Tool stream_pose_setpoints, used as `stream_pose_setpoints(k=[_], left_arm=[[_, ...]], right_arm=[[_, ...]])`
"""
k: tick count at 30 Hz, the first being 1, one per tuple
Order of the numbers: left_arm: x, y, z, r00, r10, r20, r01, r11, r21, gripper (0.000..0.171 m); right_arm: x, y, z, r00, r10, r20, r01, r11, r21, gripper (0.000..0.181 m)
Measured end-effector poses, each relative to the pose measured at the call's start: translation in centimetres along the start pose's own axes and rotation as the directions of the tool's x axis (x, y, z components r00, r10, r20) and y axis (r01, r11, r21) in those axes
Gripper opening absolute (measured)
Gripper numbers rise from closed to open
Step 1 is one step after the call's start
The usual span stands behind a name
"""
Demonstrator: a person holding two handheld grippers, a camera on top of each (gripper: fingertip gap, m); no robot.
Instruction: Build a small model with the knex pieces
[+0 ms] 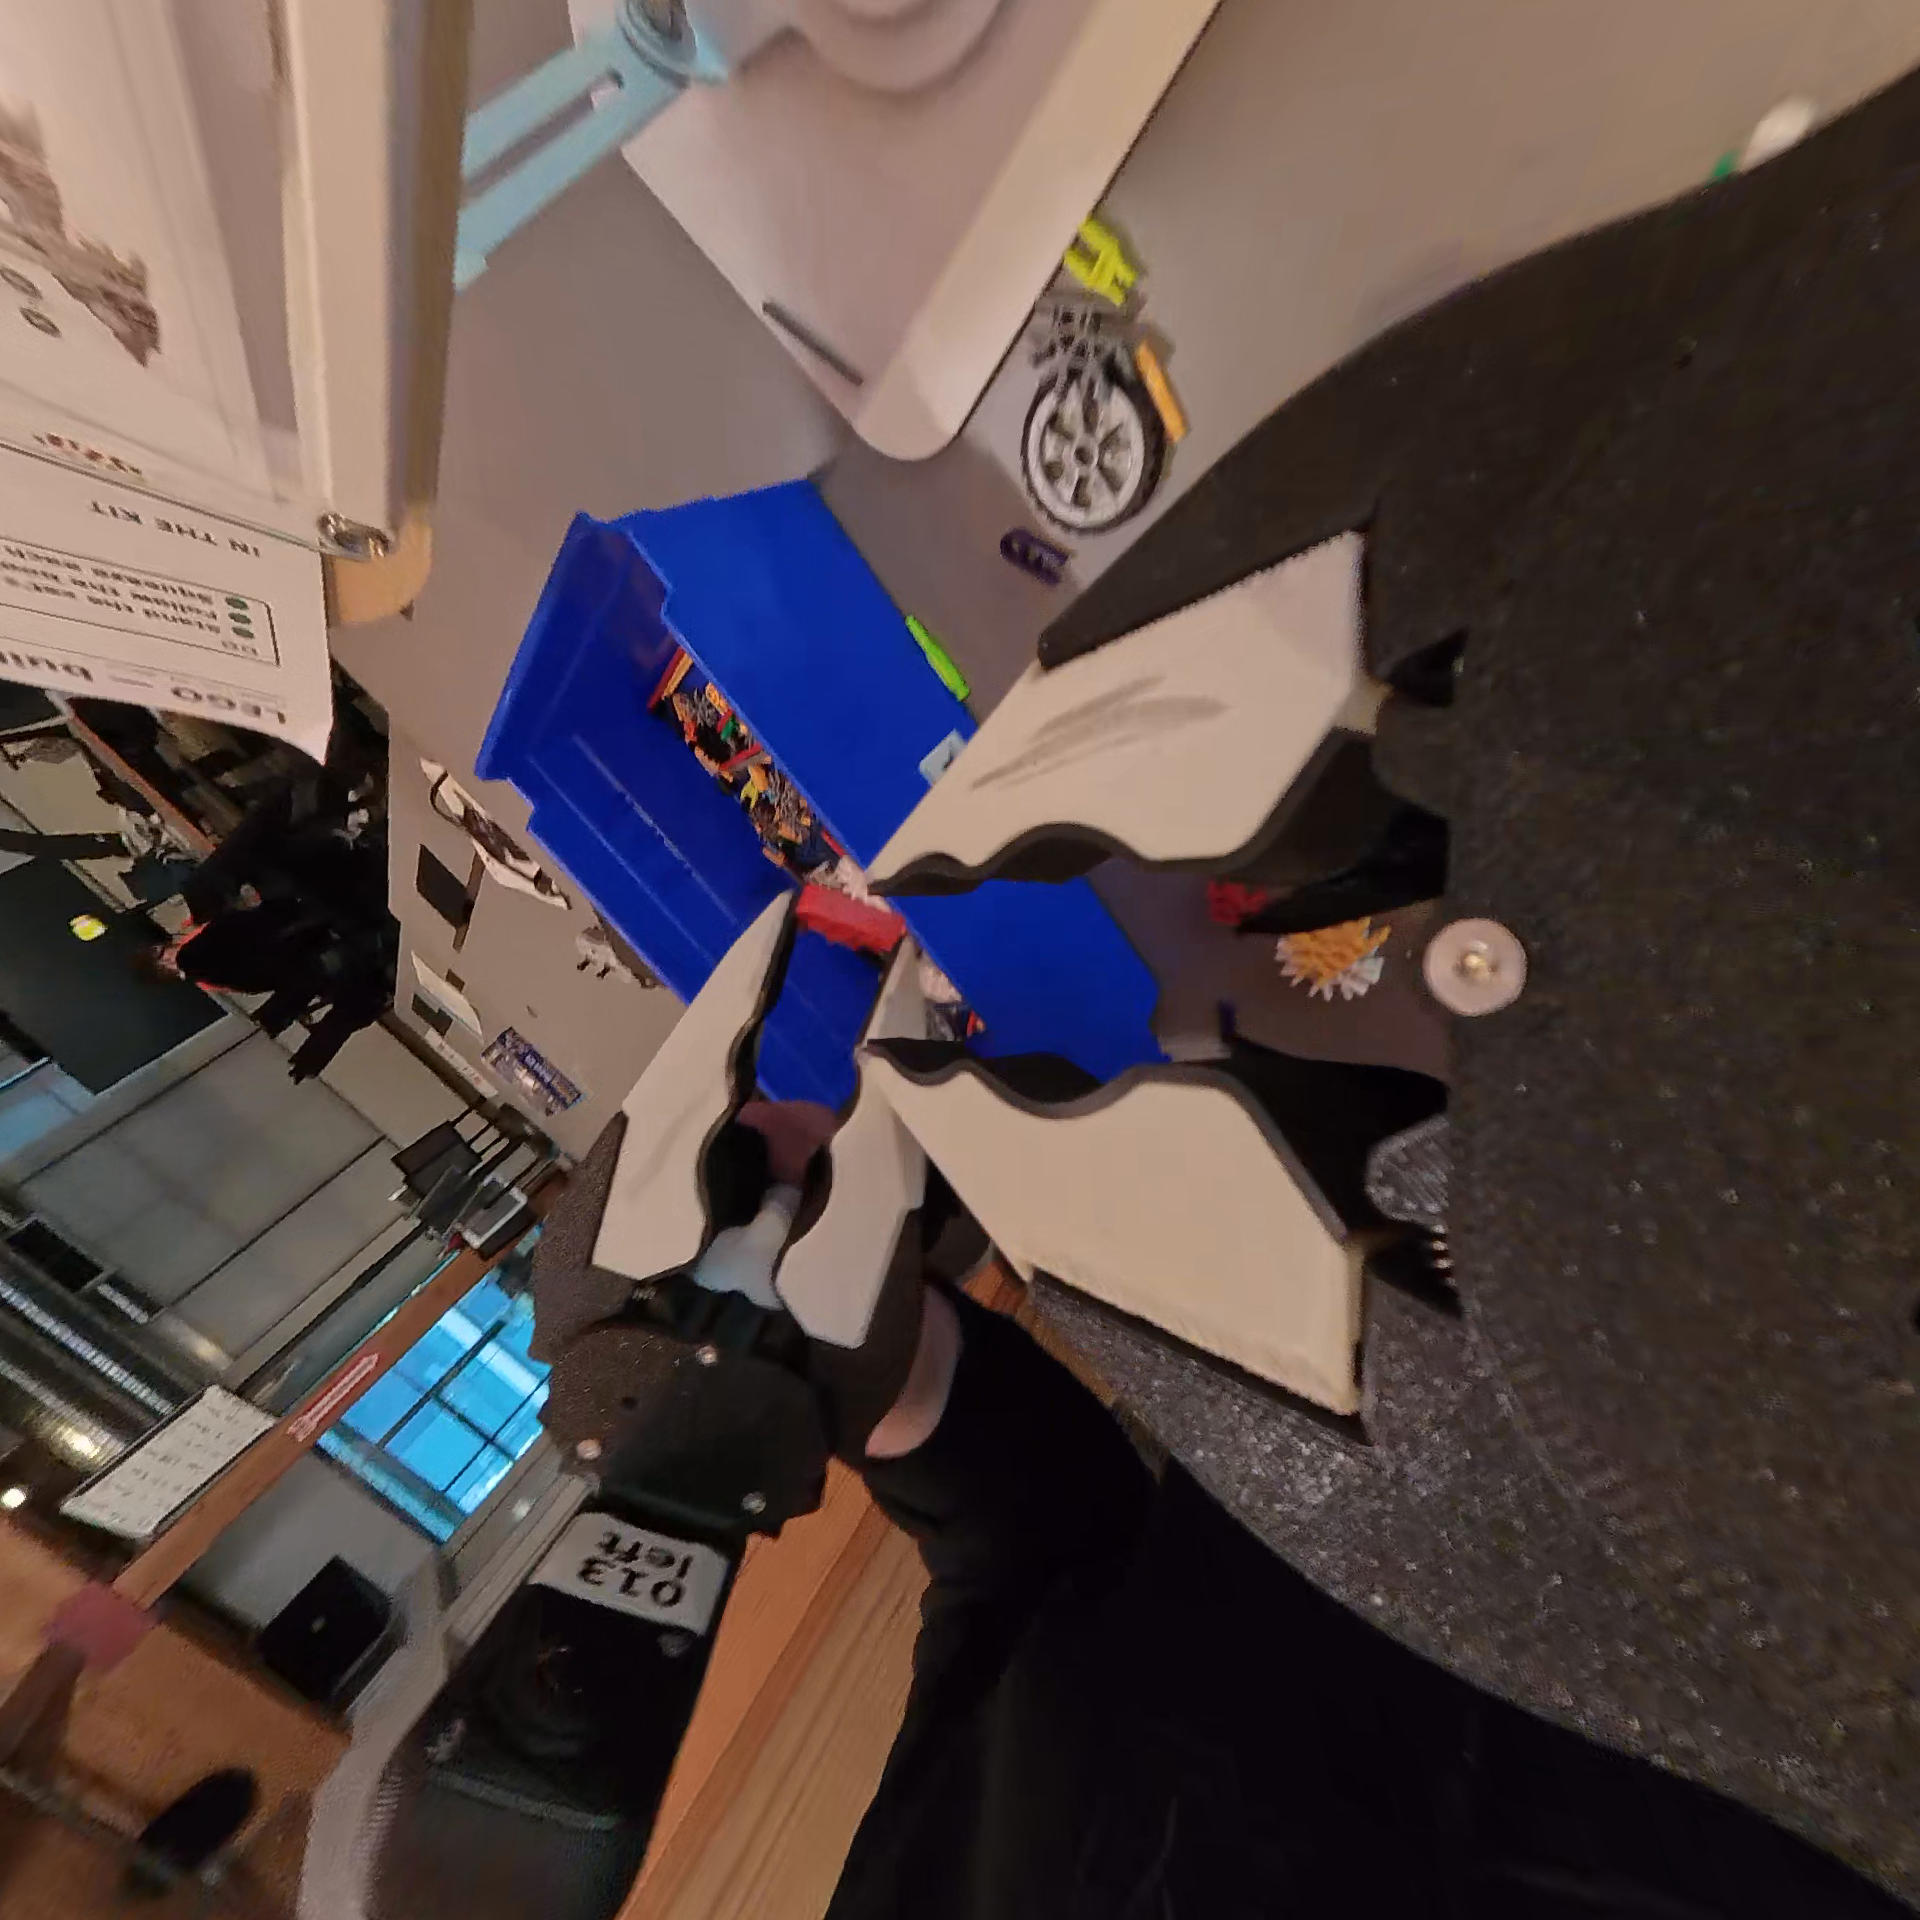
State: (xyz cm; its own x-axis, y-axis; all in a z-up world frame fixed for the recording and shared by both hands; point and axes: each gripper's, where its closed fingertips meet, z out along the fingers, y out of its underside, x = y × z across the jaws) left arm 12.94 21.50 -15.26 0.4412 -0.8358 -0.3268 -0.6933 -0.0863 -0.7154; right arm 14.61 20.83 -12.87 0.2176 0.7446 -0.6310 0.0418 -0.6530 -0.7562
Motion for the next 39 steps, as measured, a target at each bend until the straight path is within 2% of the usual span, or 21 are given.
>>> stream_pose_setpoints(k=[2,10,13,18,21,31,39], left_arm=[[0.6,-0.2,0.3,1.0,0.023,0.0,-0.023,1.0,0.004,0.021],[1.8,-0.9,0.2,0.998,0.057,-0.007,-0.056,0.997,0.043,0.021],[2.3,-1.5,0.3,0.997,0.081,-0.014,-0.08,0.995,0.057,0.021],[2.7,-1.8,0.4,0.996,0.085,-0.024,-0.083,0.994,0.078,0.022],[2.8,-2.1,0.4,0.994,0.11,-0.017,-0.108,0.99,0.089,0.022],[2.6,-3.1,0.0,0.998,0.05,-0.047,-0.041,0.986,0.162,0.019],[1.7,-2.1,-0.6,0.999,0.021,-0.029,-0.017,0.989,0.149,0.018]], right_arm=[[-0.4,0.5,0.6,0.999,0.027,0.028,-0.027,1.0,-0.004,0.027],[0.7,1.5,1.0,0.999,0.014,-0.041,-0.015,0.999,-0.028,0.023],[0.3,2.0,1.2,1.0,0.011,-0.012,-0.012,0.999,-0.049,0.024],[0.5,2.3,1.1,1.0,0.009,-0.011,-0.01,0.999,-0.051,0.009],[0.3,2.2,0.9,1.0,0.017,0.005,-0.017,0.999,-0.044,0.008],[0.1,1.7,0.1,1.0,0.001,0.005,0.0,1.0,-0.016,0.006],[1.3,0.6,-2.0,0.998,-0.014,-0.057,0.015,1.0,0.018,0.006]])
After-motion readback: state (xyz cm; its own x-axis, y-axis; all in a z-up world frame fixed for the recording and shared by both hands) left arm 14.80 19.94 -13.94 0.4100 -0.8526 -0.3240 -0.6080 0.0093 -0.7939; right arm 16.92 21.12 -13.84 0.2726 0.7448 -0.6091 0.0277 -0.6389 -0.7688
